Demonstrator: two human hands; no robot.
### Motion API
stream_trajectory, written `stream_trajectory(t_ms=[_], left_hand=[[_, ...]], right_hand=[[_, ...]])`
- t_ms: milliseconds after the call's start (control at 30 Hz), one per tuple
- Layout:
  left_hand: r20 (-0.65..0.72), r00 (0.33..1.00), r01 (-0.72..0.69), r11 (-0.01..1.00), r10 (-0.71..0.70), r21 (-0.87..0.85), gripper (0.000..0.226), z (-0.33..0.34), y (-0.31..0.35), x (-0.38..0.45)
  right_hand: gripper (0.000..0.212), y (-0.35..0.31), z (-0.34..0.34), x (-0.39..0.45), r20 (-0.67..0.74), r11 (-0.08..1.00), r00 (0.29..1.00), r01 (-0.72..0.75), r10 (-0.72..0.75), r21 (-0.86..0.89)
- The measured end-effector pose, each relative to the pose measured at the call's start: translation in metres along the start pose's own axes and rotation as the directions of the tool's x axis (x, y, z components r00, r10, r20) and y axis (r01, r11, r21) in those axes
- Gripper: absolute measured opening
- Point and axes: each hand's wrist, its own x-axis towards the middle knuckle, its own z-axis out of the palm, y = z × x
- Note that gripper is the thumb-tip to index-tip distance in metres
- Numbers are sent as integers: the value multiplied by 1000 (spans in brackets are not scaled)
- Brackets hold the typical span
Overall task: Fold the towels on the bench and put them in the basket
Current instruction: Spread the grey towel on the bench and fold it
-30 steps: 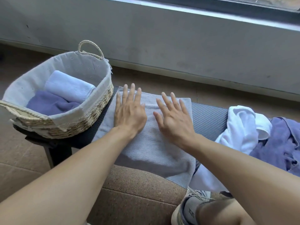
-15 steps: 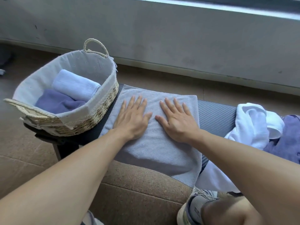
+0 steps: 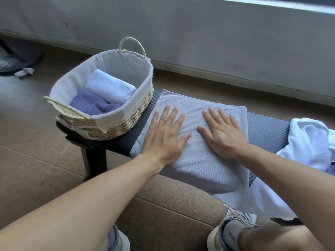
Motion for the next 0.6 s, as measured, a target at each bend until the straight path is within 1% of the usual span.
stream_trajectory(t_ms=[33, 67, 100, 133, 233, 267, 367, 467, 600], left_hand=[[79, 996, 33, 999, -32, -9, 72, 0, -1, -2], [184, 981, 61, 998, -59, -4, 73, 0, -4, -3], [258, 964, 68, 998, -66, 4, 74, -1, -7, -4], [289, 956, 54, 999, -53, 4, 75, -1, -11, -4], [262, 965, 15, 1000, -15, 0, 72, -3, -17, -1], [248, 969, 11, 1000, -13, 12, 70, -2, -18, 0], [230, 973, -14, 1000, 9, 21, 66, -1, -19, 4], [229, 973, -30, 999, 26, 13, 64, -1, -23, 12], [233, 972, -22, 1000, 20, 7, 63, -3, -23, 21]], right_hand=[[74, -2, -1, -1, -2, 1000, 1000, -10, 10, 2], [74, -5, -2, -1, -9, 1000, 1000, -22, 22, 8], [74, -10, -4, -4, -20, 999, 999, -26, 27, 19], [74, -18, -4, -6, -36, 999, 999, -13, 14, 32], [78, -45, 0, -18, -78, 995, 993, 95, -93, 28], [77, -52, 3, -21, -72, 994, 992, 102, -100, 27], [73, -55, 10, -25, -35, 997, 998, 58, -56, 49], [76, -50, 11, -24, -51, 996, 997, 69, -66, 59], [75, -45, 8, -11, -30, 996, 998, 61, -59, 62]])
